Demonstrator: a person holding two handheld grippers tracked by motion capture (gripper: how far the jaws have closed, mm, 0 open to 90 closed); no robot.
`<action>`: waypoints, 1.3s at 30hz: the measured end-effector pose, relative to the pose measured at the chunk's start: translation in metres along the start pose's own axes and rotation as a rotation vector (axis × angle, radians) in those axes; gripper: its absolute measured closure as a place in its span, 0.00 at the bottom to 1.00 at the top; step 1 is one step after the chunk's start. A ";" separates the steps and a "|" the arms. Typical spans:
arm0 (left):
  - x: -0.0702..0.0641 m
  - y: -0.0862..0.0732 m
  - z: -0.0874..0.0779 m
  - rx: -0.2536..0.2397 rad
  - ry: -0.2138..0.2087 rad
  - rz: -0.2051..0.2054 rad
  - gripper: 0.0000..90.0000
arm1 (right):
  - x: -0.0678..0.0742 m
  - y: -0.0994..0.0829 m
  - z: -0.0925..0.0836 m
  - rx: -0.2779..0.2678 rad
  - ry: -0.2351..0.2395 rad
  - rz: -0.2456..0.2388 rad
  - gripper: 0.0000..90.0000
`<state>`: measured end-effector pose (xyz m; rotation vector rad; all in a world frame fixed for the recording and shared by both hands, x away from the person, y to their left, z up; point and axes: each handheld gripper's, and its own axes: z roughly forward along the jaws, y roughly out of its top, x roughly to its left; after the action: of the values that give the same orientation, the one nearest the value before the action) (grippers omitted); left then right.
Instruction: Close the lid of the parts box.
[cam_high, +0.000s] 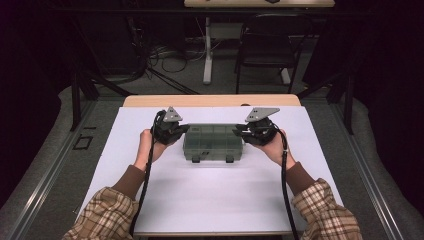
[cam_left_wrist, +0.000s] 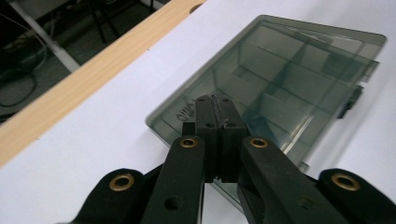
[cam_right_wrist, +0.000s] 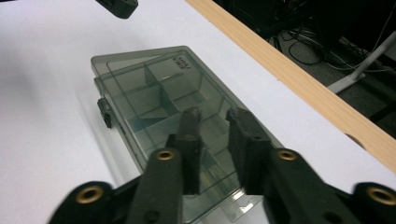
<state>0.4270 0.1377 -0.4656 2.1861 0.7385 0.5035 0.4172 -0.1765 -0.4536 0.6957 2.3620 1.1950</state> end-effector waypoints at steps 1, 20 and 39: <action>-0.001 -0.002 0.000 -0.002 -0.007 -0.003 1.00 | 0.001 -0.003 0.002 0.002 0.000 0.003 0.91; -0.006 -0.023 0.000 0.026 -0.026 0.014 1.00 | 0.012 -0.032 0.016 0.051 -0.015 -0.009 1.00; -0.014 -0.039 0.020 0.096 -0.040 0.032 1.00 | 0.017 -0.046 0.035 0.135 -0.021 -0.020 1.00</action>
<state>0.4145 0.1389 -0.5096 2.2938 0.7208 0.4473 0.4115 -0.1683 -0.5130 0.7224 2.4435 1.0215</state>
